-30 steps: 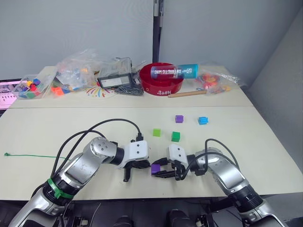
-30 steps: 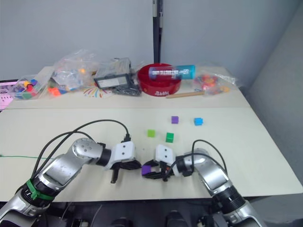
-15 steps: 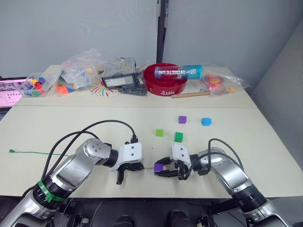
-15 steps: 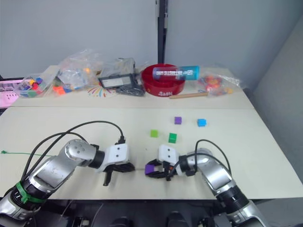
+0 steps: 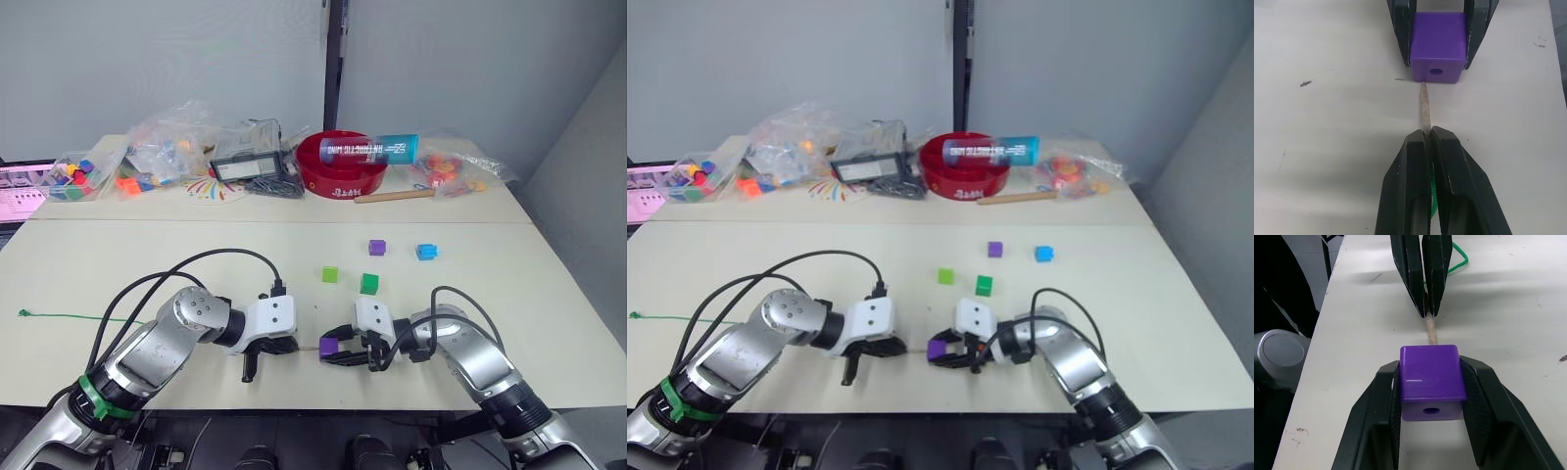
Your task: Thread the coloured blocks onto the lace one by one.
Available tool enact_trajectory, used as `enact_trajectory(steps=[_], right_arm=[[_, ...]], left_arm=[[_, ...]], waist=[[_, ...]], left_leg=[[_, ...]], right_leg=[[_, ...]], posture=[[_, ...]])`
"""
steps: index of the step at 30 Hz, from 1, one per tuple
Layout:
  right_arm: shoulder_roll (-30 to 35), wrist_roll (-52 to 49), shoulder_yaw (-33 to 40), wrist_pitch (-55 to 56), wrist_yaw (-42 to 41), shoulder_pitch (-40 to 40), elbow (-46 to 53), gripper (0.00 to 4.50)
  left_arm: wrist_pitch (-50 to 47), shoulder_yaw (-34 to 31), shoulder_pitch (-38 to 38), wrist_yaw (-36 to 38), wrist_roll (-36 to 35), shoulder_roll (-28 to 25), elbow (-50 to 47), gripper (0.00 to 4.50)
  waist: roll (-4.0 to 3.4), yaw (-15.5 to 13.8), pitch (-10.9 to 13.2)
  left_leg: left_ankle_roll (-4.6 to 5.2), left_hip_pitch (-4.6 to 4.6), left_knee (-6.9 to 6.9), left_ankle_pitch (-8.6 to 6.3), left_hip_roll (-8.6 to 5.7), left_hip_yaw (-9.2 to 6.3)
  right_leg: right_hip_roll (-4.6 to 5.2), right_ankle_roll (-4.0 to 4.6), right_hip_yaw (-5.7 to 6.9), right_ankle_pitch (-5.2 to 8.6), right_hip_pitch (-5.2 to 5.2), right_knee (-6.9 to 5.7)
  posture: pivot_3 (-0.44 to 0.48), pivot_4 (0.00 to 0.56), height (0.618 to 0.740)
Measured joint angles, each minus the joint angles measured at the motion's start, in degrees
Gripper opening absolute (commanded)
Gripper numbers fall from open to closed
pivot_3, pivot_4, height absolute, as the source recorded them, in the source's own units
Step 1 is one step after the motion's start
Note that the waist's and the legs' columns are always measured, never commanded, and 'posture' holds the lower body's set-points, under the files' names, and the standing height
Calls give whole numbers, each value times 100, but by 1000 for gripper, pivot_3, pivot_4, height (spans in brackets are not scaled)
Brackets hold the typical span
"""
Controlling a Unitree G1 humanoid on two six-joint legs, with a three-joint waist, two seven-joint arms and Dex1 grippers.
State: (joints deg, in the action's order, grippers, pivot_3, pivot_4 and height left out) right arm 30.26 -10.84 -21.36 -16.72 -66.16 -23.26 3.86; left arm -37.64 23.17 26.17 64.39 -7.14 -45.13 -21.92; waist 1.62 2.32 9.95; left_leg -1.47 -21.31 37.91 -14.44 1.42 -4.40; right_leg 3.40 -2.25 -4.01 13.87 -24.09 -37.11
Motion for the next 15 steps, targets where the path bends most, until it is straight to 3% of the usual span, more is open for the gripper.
enact_trajectory(steps=[15], right_arm=[[1, -28, -1, 40, 6, 1, -104, 1181]], left_arm=[[-9, -281, -164, 126, -347, -178, -245, 0]], waist=[[0, 4, 0]], left_leg=[[0, 1, 0, 0, 0, 0]], right_leg=[[0, 0, 0, 0, 1, 0]], posture=[[0, 150, 731]])
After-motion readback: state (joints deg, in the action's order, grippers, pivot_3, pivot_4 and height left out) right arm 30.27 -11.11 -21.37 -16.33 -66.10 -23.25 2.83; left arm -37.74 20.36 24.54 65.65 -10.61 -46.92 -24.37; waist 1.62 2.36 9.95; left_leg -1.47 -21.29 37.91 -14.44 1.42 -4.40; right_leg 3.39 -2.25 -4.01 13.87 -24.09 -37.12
